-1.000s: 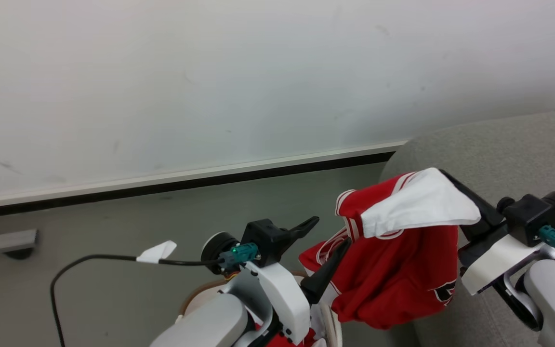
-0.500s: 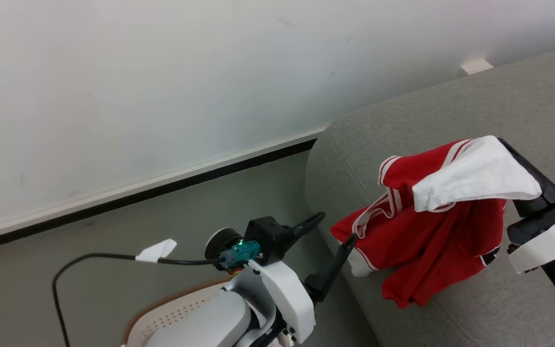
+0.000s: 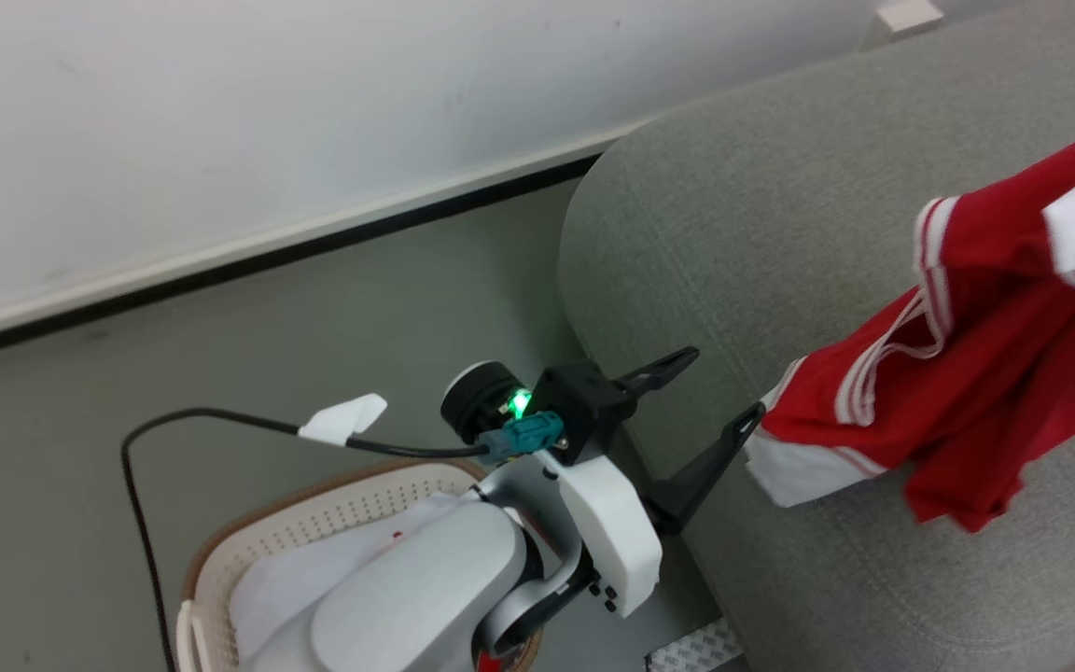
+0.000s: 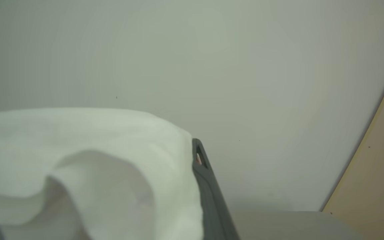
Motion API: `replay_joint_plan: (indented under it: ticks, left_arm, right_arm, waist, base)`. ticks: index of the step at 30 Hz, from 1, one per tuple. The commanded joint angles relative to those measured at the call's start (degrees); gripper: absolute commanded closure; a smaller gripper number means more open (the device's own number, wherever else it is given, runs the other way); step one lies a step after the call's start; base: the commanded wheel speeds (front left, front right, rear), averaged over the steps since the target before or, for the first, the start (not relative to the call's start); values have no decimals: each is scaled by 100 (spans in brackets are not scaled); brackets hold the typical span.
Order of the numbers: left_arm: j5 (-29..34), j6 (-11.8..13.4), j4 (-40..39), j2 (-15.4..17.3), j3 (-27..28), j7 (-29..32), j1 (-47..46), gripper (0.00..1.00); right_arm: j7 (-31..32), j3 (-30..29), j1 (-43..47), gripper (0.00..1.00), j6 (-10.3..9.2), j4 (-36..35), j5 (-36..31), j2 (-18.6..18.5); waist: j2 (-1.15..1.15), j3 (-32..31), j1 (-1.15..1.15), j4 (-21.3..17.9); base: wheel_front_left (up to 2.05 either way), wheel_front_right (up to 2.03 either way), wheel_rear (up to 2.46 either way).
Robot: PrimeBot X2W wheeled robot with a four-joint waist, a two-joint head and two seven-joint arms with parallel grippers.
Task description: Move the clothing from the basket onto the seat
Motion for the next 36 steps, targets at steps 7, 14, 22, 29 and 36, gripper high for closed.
replay_joint_plan:
  ticks: [7, 14, 22, 29, 36]
  left_arm:
    - [284, -199, -85, -68, -131, 206, -697, 0]
    - [502, -294, -184, -135, -125, 307, -1341, 0]
    - [590, -248, -195, -161, -86, 169, -1578, 0]
    - [467, -229, 38, -5, -118, -52, -1239, 0]
    - [338, -65, 340, 65, 10, -468, -845, 0]
  right_arm:
    - [141, -862, -1103, 100, -14, 326, -136, 14]
    - [334, -1649, -2512, 100, -13, 1097, -643, 27]
    - [187, -2368, -3217, 100, -14, 2297, -1662, 101]
    - [-8, -3290, -2526, 29, -14, 3374, -2421, 521]
    - [-12, -3728, -1627, 0, -14, 2954, -2506, 1006]
  waist:
    - [0, 1325, 0, 558]
    - [0, 2294, 0, 987]
    - [0, 2975, 0, 1370]
    - [0, 2715, 0, 1457]
    - [0, 1959, 0, 1411]
  base:
    - [0, 0, 0]
    - [0, 0, 0]
    - [0, 0, 0]
    - [0, 0, 0]
    - [0, 0, 0]
